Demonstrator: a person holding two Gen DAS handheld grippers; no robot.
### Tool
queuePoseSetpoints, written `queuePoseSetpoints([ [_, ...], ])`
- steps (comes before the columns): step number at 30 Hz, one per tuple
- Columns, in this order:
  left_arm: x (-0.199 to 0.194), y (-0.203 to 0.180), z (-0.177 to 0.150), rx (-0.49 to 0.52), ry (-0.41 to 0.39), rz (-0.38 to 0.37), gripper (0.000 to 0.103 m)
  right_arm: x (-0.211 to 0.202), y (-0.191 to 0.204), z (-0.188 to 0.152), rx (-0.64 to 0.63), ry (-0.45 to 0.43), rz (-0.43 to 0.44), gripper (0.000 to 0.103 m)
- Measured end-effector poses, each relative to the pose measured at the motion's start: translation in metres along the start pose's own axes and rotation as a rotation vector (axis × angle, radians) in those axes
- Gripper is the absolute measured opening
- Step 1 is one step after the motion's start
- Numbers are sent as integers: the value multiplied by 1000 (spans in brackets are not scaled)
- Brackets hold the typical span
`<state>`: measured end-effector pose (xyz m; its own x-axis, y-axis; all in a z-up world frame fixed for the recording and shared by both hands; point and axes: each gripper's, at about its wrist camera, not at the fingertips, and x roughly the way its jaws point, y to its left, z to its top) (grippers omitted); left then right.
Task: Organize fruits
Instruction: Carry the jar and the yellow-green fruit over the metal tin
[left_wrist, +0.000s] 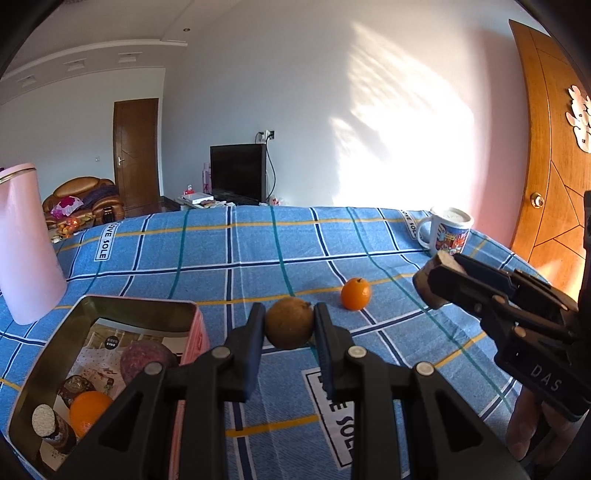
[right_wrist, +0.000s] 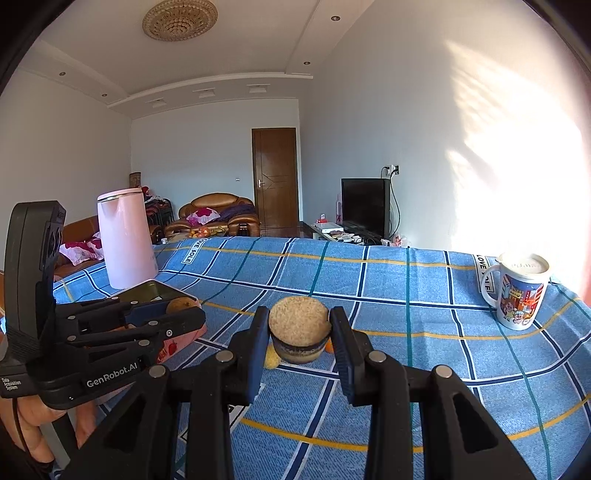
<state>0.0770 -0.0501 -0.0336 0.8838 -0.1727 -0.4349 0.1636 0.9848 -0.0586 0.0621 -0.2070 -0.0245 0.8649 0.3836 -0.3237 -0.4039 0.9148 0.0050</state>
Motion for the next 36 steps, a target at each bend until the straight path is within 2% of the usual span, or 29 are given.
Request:
queuePoseSetpoints([
  [9, -11, -3, 0, 25, -55, 17, 28, -5, 3, 1, -18, -27, -5, 35],
  [33, -12, 0, -1, 12, -47, -11, 28, -4, 11, 0, -56, -11, -51, 35],
  [36, -12, 8, -3, -8, -16, -16, 28, 1, 14, 1, -58, 18, -42, 35],
])
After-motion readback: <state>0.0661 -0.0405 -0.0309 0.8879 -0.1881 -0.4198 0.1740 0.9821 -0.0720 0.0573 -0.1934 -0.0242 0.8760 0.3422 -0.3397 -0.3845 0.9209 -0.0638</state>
